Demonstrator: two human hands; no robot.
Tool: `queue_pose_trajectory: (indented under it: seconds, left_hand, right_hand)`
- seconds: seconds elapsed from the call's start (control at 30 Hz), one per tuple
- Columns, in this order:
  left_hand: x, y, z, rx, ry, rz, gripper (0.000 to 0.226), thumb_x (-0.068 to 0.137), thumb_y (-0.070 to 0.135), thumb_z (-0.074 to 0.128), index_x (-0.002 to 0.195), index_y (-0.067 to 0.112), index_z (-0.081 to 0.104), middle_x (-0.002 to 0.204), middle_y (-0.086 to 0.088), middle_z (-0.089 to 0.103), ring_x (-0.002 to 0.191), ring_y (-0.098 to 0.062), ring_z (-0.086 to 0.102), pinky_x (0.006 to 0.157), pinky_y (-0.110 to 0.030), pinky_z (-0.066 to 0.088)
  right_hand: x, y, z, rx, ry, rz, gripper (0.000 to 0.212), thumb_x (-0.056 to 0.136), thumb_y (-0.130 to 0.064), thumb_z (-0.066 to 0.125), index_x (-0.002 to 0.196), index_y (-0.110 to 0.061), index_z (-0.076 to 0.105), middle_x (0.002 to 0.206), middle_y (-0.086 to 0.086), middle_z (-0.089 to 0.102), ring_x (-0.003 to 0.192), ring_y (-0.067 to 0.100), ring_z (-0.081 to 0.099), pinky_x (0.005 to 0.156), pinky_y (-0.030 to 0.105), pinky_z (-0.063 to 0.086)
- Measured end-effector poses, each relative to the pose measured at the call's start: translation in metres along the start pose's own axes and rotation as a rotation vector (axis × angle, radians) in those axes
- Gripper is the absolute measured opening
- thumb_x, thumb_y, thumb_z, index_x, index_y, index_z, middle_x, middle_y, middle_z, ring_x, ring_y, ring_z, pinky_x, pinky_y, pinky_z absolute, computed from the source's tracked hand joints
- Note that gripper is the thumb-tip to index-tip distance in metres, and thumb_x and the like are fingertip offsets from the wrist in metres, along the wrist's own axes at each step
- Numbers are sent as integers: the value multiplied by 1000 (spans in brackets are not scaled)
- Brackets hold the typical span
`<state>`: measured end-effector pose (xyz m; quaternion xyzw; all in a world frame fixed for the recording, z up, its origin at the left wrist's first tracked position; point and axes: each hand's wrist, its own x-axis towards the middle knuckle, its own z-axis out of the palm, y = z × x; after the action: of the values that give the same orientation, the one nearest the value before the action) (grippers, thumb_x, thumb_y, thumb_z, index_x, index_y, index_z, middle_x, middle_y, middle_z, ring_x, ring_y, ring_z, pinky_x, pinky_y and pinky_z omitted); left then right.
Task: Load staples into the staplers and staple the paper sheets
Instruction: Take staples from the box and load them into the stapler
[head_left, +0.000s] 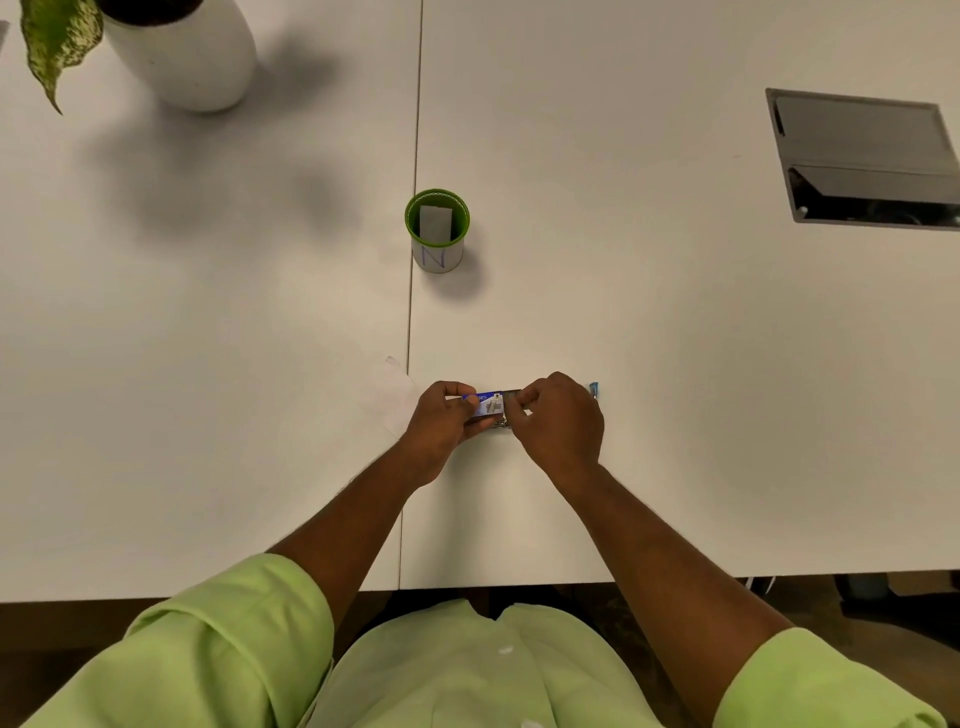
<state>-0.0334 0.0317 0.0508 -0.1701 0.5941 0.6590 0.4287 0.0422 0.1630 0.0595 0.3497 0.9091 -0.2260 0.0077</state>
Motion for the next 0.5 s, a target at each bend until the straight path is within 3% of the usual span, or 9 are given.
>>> queue_pose_trajectory:
  seconds: [0.4, 0.5]
  left_hand:
    - [-5, -2, 2, -16, 6, -20, 10, 101, -1, 54, 110, 2, 52, 121, -28, 62, 96, -34, 70, 76, -28, 63]
    - [-5, -2, 2, -20, 3, -27, 11, 101, -2, 54, 110, 2, 52, 121, -27, 62, 94, -33, 71, 76, -29, 63]
  right_hand:
    - [-10, 1, -4, 109, 59, 41, 13, 84, -31, 66, 76, -23, 72, 81, -6, 69, 76, 15, 62, 67, 31, 50]
    - [-10, 2, -9, 202, 92, 75, 12, 84, -31, 68, 73, -27, 67, 75, -9, 66, 69, 9, 58, 62, 21, 42]
